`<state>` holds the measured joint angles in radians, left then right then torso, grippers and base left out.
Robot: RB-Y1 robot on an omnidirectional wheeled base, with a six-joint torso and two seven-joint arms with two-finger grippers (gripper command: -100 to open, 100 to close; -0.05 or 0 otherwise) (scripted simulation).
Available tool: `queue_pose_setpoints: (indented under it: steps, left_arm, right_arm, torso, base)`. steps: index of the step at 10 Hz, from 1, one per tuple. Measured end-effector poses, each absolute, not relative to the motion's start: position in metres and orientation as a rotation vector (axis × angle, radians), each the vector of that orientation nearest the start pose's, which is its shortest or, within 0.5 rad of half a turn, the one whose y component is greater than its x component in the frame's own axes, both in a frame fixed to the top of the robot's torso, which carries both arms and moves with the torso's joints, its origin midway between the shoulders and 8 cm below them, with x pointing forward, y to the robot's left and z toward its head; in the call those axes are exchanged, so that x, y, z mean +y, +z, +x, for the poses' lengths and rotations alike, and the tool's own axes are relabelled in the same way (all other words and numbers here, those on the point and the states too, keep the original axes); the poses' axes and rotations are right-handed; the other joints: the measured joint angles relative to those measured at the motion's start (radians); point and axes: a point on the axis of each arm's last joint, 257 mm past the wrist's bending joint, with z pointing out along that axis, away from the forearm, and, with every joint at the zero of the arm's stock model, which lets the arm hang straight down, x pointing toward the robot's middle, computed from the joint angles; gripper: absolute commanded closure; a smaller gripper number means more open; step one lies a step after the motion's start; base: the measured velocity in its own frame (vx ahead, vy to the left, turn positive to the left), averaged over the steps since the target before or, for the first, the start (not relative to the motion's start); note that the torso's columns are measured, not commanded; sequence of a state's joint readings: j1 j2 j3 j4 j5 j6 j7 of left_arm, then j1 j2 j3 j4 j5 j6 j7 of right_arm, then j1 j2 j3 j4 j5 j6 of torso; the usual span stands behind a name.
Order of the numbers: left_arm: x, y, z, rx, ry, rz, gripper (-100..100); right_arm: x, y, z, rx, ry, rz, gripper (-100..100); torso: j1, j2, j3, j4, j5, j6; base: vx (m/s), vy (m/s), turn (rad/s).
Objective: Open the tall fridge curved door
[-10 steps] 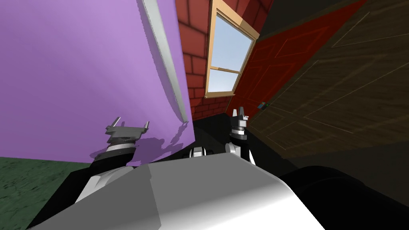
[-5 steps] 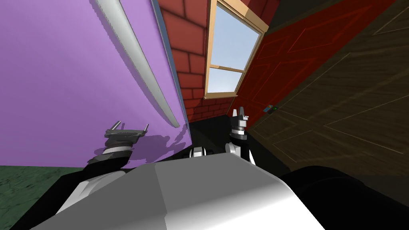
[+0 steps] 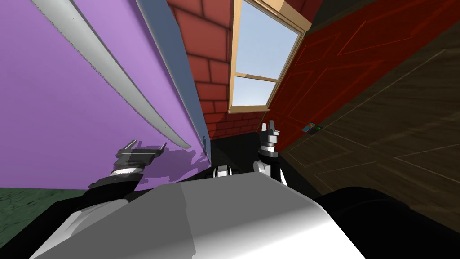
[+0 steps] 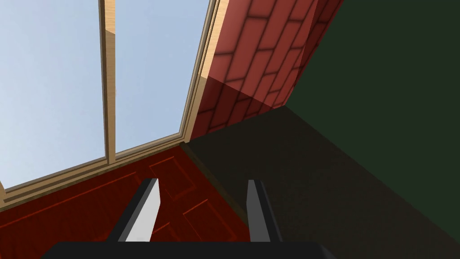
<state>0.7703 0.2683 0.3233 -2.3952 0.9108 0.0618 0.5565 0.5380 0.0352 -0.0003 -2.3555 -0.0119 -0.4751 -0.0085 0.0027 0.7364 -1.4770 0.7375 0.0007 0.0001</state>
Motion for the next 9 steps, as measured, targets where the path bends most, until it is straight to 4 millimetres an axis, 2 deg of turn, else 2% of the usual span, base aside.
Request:
queue_pose_setpoints:
  steps: [3, 5, 8, 9]
  left_arm:
    - [0.4194, -0.0982, 0.3205, 0.325, -1.815, -1.821, -100]
    - [0.4187, -0.1009, 0.3197, 0.319, -1.831, -1.865, -100]
    - [0.4171, -0.0986, 0.3173, 0.321, -1.84, -1.887, -100]
    - [0.4169, -0.0982, 0.3171, 0.322, -1.841, -1.887, 100]
  right_arm:
    - [-0.2865, 0.0415, 0.3291, 0.56, 1.305, 0.678, 0]
    - [-0.2865, 0.0415, 0.329, 0.559, 1.305, 0.678, 0]
    - [-0.2866, 0.0415, 0.329, 0.56, 1.305, 0.678, 0]
    - [-0.2865, 0.0415, 0.329, 0.56, 1.305, 0.678, 0]
  torso:
    - [-0.007, -0.003, -0.002, -0.001, -0.001, 0.007]
    - [-0.007, -0.003, -0.002, -0.001, -0.002, 0.003]
    - [0.004, 0.001, 0.001, 0.0, 0.001, 0.0]
    - [0.002, 0.003, 0.001, 0.001, 0.001, 0.0]
  base:
    - [0.091, -0.158, 0.099]
    - [0.064, -0.174, 0.063]
    - [0.059, -0.043, 0.018]
    - [0.012, 0.006, 0.021]
